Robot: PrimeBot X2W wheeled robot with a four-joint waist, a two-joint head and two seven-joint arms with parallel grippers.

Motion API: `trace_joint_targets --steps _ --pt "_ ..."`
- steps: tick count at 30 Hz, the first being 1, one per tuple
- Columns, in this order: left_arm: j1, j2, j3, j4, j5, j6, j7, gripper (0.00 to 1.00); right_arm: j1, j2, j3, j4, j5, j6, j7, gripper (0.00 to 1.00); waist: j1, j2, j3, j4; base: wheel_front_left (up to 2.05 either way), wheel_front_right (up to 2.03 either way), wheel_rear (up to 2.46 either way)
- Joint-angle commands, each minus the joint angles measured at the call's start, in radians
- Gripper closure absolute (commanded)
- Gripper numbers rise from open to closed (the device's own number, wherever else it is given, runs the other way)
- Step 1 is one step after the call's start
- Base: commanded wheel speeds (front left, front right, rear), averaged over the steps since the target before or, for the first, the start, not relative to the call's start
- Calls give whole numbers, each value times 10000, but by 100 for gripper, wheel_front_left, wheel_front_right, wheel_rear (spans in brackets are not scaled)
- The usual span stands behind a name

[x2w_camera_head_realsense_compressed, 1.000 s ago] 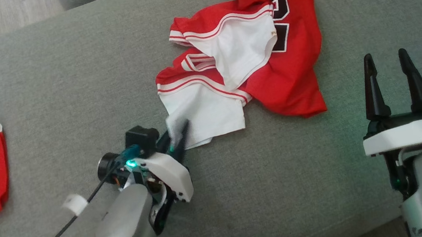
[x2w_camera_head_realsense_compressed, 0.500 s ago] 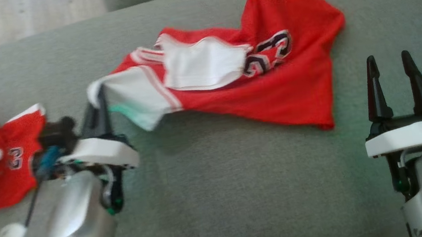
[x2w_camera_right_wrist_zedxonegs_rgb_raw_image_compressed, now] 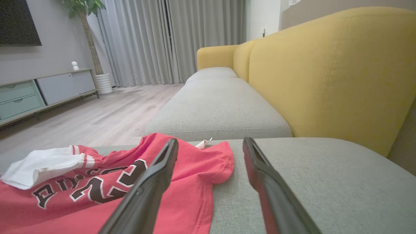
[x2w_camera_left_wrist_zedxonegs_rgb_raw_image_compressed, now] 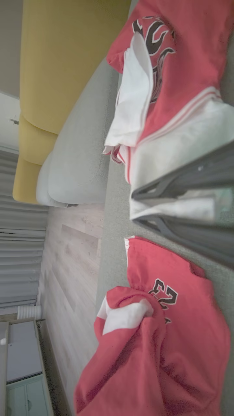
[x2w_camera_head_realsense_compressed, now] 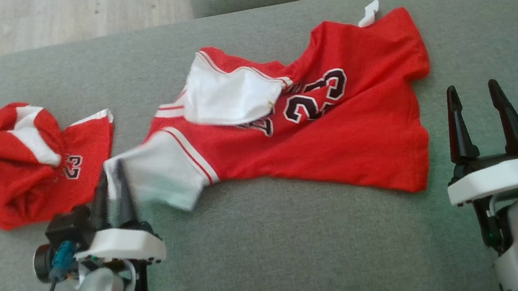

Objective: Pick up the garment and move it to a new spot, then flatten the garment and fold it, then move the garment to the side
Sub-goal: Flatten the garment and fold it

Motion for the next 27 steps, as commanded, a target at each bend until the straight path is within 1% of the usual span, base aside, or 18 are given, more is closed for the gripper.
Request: trace_joint_targets --steps 1,8,14,19,27 --pt "-244 77 429 -522 144 14 -123 0 -82 -37 161 -225 -96 -7 -32 0 1 0 -67 109 0 0 0" --pt "699 -368 467 -2061 697 -359 -123 0 348 -37 54 227 153 -7 -38 0 1 0 -354 477 0 0 0" --pt "1864 -647 423 -3216 957 -532 -123 0 855 -37 99 646 531 -7 -66 0 1 0 -471 599 0 0 0" --pt "2069 -716 390 -3396 1012 -632 -123 0 1033 -37 240 1011 816 -7 18 0 1 0 -461 666 0 0 0" --pt "1960 -765 391 -3294 1095 -734 -124 0 971 -37 970 2307 1582 -7 1058 0 1 0 -348 857 0 0 0"
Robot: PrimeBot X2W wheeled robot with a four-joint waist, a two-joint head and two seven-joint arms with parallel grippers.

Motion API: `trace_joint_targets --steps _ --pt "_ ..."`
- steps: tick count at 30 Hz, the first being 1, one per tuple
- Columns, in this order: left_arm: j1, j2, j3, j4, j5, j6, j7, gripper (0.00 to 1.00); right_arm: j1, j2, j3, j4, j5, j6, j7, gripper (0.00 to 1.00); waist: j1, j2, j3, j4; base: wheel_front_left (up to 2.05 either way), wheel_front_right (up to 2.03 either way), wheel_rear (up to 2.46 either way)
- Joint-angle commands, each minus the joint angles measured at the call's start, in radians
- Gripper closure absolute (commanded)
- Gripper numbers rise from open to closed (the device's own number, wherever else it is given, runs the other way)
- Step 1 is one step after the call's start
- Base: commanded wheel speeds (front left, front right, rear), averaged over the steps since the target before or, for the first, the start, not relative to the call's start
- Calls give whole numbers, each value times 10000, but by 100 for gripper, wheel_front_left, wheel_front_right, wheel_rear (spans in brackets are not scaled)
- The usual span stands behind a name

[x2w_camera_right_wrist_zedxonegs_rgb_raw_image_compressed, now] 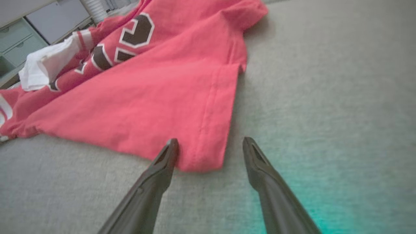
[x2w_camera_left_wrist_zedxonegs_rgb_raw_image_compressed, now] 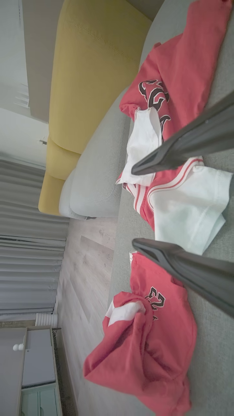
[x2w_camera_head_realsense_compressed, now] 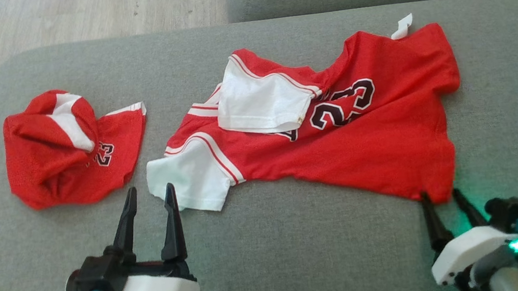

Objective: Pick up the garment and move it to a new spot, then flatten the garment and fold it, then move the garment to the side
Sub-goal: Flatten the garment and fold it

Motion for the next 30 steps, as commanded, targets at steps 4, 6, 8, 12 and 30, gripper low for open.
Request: trace_joint_targets --steps 4,6,8,12,30 --pt "-424 -9 262 -188 126 -46 -95 0 -436 -51 744 354 546 -7 238 0 0 0 61 104 0 0 0" --pt "-435 -11 278 -155 135 -54 -95 0 -564 -51 940 608 668 -7 290 16 0 0 71 127 0 0 0" --pt "-453 -12 305 -127 138 -62 -95 0 -710 -51 946 768 666 -7 171 100 0 0 74 130 0 0 0" --pt "-445 -14 371 -104 124 -33 -95 0 -1022 -51 130 1014 -69 -7 -216 100 0 0 17 41 0 0 0" --pt "-415 -16 15 -79 -183 127 -95 0 -1423 -51 -4097 -1235 -4096 -7 498 0 0 0 -215 -364 0 0 0"
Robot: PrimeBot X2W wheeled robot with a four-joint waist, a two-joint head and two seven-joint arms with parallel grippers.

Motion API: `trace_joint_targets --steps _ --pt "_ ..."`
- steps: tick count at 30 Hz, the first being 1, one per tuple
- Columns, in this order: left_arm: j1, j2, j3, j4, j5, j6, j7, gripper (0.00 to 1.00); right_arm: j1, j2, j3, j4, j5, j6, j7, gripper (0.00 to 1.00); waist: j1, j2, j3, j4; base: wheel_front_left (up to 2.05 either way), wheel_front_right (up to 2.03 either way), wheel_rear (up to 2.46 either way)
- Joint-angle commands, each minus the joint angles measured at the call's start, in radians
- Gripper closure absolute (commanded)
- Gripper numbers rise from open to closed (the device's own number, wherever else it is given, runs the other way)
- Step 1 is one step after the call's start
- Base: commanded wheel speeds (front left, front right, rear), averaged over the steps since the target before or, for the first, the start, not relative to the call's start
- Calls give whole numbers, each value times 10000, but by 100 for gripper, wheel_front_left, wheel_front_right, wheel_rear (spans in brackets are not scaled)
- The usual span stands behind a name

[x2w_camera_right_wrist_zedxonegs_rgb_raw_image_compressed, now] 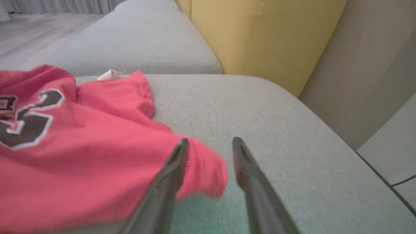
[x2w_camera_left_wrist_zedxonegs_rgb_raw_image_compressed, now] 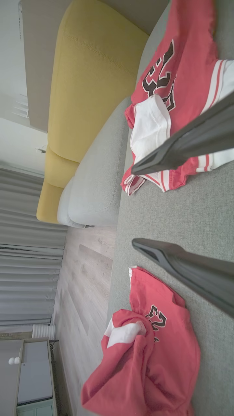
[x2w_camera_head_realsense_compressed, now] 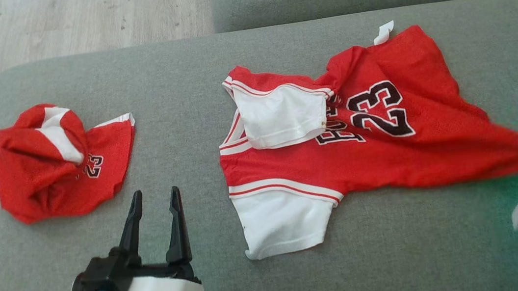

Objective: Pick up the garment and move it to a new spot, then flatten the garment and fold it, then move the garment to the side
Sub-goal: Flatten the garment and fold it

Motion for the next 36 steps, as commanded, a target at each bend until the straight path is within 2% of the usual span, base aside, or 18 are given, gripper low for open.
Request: trace_joint_targets --steps 1,4,5,8,11,17,26,31,36 --pt "-418 -2 202 -255 -59 39 -95 0 -365 -74 733 -657 387 -9 -597 0 0 0 -13 1 0 0 0" --pt "-422 -2 167 -242 -79 38 -95 0 -223 -74 1821 -1154 1438 -9 -1311 0 0 0 -20 14 0 0 0" --pt "-422 -2 167 -242 -79 38 -95 0 -223 -74 1821 -1154 1438 -9 -1311 0 0 0 -20 14 0 0 0" --pt "-439 -2 136 -261 -82 33 -95 0 176 -74 3288 -1548 2806 -9 -1599 0 0 0 -1 87 0 0 0" --pt "-492 -2 68 -302 -101 17 -95 0 574 -74 4331 -1828 3177 -9 -1708 0 0 0 89 233 0 0 0" --pt "-589 -3 -76 -304 -100 -32 -95 0 359 -74 5458 -1776 3474 -9 -1685 0 0 0 335 591 0 0 0" --pt "-884 -3 -465 -158 -280 -68 -95 0 -1080 -74 6458 -347 3942 -9 -977 0 0 0 884 1443 0 0 0" --pt "-1021 -3 -696 -257 -507 -13 -95 0 -1777 -74 6467 833 4118 -9 -837 0 0 0 1123 1922 0 0 0" --pt "-1123 -3 -870 -273 -638 26 -95 0 -2392 -74 6363 1804 5038 -9 -853 0 0 0 1376 2294 0 0 0"
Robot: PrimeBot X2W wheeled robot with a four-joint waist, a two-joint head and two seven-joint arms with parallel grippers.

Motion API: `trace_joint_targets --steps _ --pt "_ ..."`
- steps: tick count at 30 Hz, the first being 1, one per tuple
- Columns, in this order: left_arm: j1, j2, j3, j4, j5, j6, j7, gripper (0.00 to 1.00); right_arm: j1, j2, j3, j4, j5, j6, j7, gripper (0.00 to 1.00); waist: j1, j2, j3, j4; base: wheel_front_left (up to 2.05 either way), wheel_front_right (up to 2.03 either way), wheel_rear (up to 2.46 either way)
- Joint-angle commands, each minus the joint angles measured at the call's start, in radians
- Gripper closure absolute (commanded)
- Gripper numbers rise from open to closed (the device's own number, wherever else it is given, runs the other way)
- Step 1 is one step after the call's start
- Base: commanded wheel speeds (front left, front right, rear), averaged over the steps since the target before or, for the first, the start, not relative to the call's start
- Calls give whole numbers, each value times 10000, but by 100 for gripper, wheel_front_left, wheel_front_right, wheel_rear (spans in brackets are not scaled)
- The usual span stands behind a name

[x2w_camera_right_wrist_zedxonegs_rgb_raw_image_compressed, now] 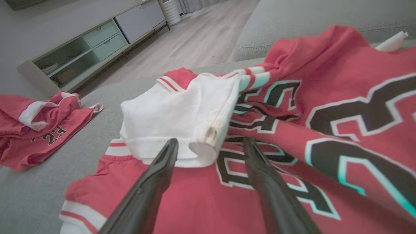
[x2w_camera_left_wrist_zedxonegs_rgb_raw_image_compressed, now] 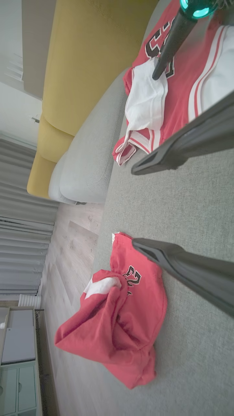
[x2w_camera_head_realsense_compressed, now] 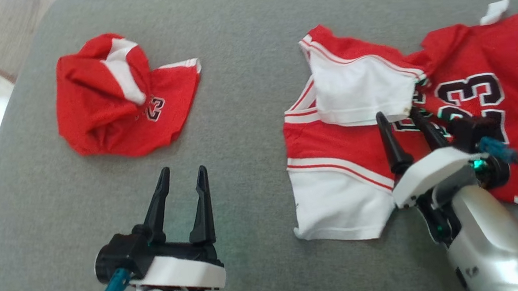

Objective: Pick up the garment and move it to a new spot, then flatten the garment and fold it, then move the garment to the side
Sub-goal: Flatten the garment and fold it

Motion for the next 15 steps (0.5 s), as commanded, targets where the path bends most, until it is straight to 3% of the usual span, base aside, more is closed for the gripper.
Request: trace_joint_targets --steps 1,2,3,4,15 --pt "-403 14 213 -346 -103 42 -95 0 -518 5 269 -127 126 -7 -147 0 -1 0 196 184 0 0 0" --pt "-434 14 193 -351 -131 56 -95 0 -641 5 290 8 218 -7 -174 2 -1 0 253 228 0 0 0" --pt "-462 14 167 -355 -157 64 -95 0 -770 5 345 110 221 -7 -232 70 -1 0 299 273 0 0 0" --pt "-486 14 142 -353 -175 72 -95 0 -888 5 404 173 232 -7 -314 100 -1 0 325 307 0 0 0" --pt "-518 14 17 -322 -291 144 -95 0 -2133 5 237 -191 372 -7 -621 100 -1 0 387 462 0 0 0"
